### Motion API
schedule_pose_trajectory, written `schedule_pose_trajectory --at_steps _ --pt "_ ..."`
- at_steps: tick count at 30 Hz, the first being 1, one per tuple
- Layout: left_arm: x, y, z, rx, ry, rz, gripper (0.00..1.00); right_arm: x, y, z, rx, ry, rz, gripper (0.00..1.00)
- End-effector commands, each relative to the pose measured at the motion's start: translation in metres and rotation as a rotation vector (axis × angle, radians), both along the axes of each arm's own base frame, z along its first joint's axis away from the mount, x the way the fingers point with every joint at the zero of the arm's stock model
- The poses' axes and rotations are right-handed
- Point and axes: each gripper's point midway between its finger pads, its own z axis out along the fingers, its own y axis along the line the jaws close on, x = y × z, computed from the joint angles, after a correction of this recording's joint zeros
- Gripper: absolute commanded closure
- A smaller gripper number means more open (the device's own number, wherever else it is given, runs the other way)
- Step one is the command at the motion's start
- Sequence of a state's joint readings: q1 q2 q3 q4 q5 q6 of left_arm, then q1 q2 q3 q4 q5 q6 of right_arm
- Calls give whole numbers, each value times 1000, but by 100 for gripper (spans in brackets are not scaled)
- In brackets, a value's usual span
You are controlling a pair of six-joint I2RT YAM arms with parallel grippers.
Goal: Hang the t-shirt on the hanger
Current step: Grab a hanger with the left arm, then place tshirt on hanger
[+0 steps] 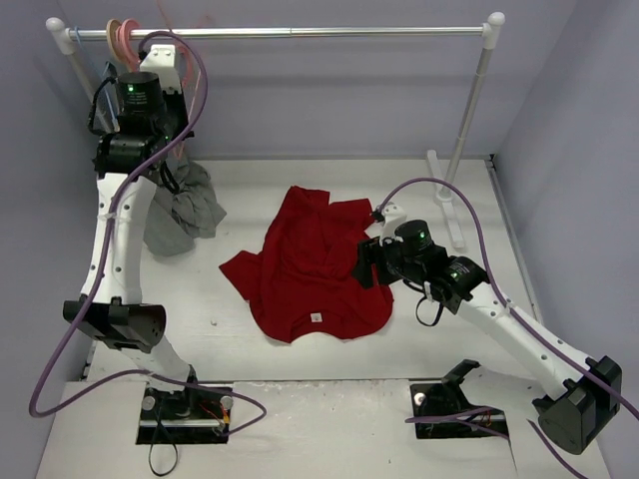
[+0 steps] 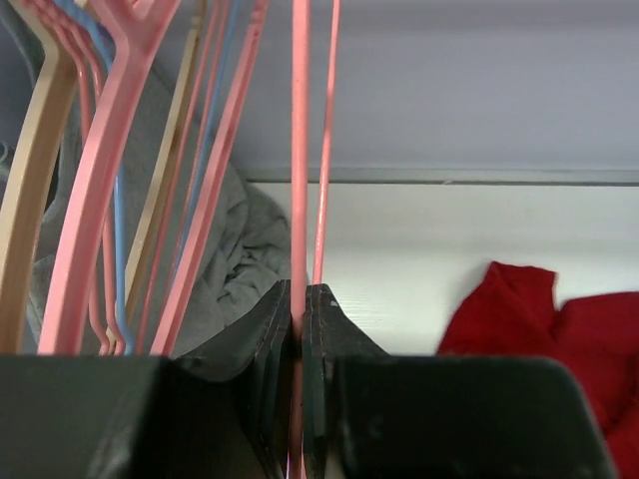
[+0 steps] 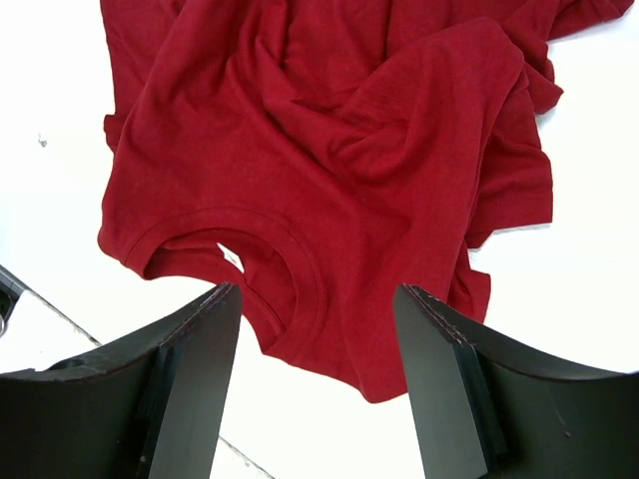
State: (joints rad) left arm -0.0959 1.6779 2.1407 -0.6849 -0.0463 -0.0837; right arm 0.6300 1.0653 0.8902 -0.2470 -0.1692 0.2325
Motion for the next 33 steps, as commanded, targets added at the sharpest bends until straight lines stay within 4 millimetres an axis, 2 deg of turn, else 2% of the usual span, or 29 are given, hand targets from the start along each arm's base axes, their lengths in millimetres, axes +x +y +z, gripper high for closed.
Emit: schedule_pose_trajectory --at_steps 1,3,4,5,6,7,8,11,12,14,15,16,18,19,21,22,24,25,26,28,29,30,31,33 --pt "-34 -13 69 -58 -190 -90 100 6 1 22 27 -79 0 37" --pt "-40 -19 62 -77 -168 -119 100 5 1 21 26 -78 1 37" --pt "-51 -25 65 -102 -171 -150 100 5 1 22 23 -78 1 37" --pt "-53 -30 49 -113 -130 -167 100 5 0 21 19 -78 2 37" --pt "-58 -34 42 -124 -116 -184 100 4 0 21 16 -78 1 37" --pt "-72 -39 45 -137 -125 -207 100 5 -2 20 11 -80 -6 37" --pt "-75 -46 18 -142 -65 -225 100 5 -3 17 7 -75 -14 37" --pt "-102 -56 4 -140 -51 -268 100 8 -7 13 -3 -73 -48 38" --pt "-107 -64 -21 -135 2 -291 100 9 -7 8 -5 -61 -60 39" --pt "-130 -70 -24 -138 -11 -323 100 11 -7 2 -6 -48 -78 40" --pt "-135 -75 -47 -144 27 -335 100 11 -8 -4 -13 -33 -90 41" --pt "-154 -81 -42 -151 -6 -368 100 13 -9 -8 -15 -27 -107 44" --pt "-171 -90 -57 -162 -5 -415 100 16 -11 -22 -32 13 -151 48" --pt "-186 -94 -78 -171 27 -439 100 17 -11 -29 -38 25 -162 51" --pt "-206 -100 -95 -197 59 -480 100 17 -9 -48 -57 77 -174 56" --pt "-213 -104 -119 -202 117 -497 100 18 -7 -56 -58 88 -174 56" --pt "-230 -107 -135 -220 159 -528 100 19 -5 -76 -78 136 -180 57" --pt "-235 -108 -152 -222 199 -533 100 22 -3 -80 -76 141 -185 57" --pt "-241 -108 -158 -225 211 -541 100 23 -2 -95 -104 175 -187 57" --pt "-251 -106 -166 -230 219 -548 100 28 0 -108 -129 197 -188 58" --pt "-256 -105 -177 -230 244 -547 100 33 1 -122 -159 227 -194 60" --pt "-260 -103 -177 -230 236 -547 100 39 3 -129 -168 230 -197 64" --pt "-261 -102 -180 -228 239 -542 100 40 2 -149 -204 272 -190 67" --pt "-265 -101 -186 -225 251 -537 100 64 4 -151 -179 282 -202 74"
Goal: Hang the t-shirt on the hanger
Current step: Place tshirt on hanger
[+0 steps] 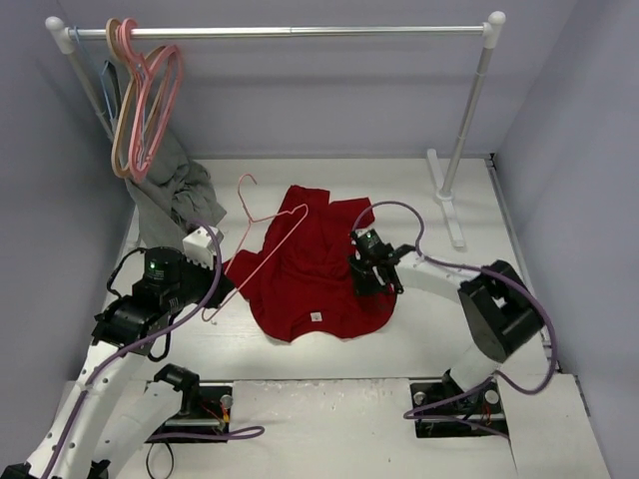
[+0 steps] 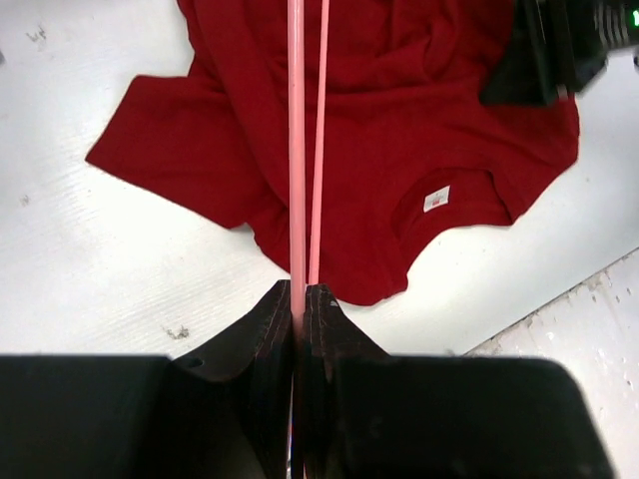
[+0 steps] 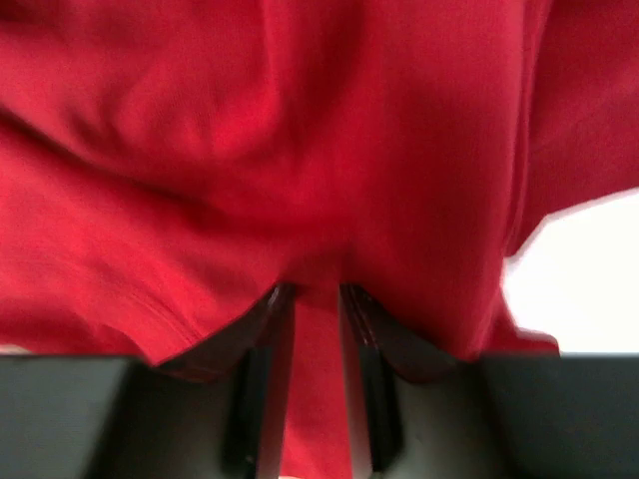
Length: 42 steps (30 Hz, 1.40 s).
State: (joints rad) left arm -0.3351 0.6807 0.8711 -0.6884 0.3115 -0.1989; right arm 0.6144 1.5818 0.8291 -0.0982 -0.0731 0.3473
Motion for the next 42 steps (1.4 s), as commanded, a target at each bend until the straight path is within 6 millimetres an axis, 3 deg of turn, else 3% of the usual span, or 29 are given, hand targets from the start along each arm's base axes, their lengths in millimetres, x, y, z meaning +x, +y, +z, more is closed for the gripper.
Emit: schedule_pose_trajectory --at_steps 1,2,4,5,7,8,12,14,15,19,22,25,26,29,34,42 --pt "3 -6 21 -49 -71 -13 100 52 11 -2 35 -50 -27 75" --pt "3 -6 22 -49 -74 -11 100 75 14 8 50 -85 -35 75" --pt "4 -5 21 -42 -75 -5 100 98 13 1 18 -89 -32 77" --pt "4 -5 21 -39 -73 -6 100 125 18 18 26 -149 -19 77" --pt "5 -6 18 -31 -69 -9 100 150 10 14 19 -148 -34 76" --pt "6 -6 17 -28 -71 -8 100 175 10 32 36 -197 -37 74" --pt "9 -8 20 -33 -86 -14 100 200 14 54 22 -264 1 68" --pt "10 -8 21 -33 -89 -14 100 196 16 78 34 -312 5 65" --pt "11 -8 21 -26 -89 -11 100 193 17 86 38 -341 8 59" --pt "14 -11 24 -31 -92 -24 100 137 14 102 18 -369 28 51" --pt "14 -17 27 -51 -95 -51 100 96 7 95 38 -324 -1 53" --pt "11 -21 25 -53 -83 -71 100 71 -17 81 -6 -276 -67 58" --pt "10 -22 24 -51 -82 -80 100 55 -25 66 -28 -227 -85 60" --pt "9 -23 20 -42 -72 -91 100 35 -36 52 -39 -180 -100 62" --pt "8 -24 17 -33 -61 -97 100 21 -35 39 -30 -108 -112 62" --pt "6 -27 19 -31 -58 -120 100 17 -36 16 -74 -38 -130 62"
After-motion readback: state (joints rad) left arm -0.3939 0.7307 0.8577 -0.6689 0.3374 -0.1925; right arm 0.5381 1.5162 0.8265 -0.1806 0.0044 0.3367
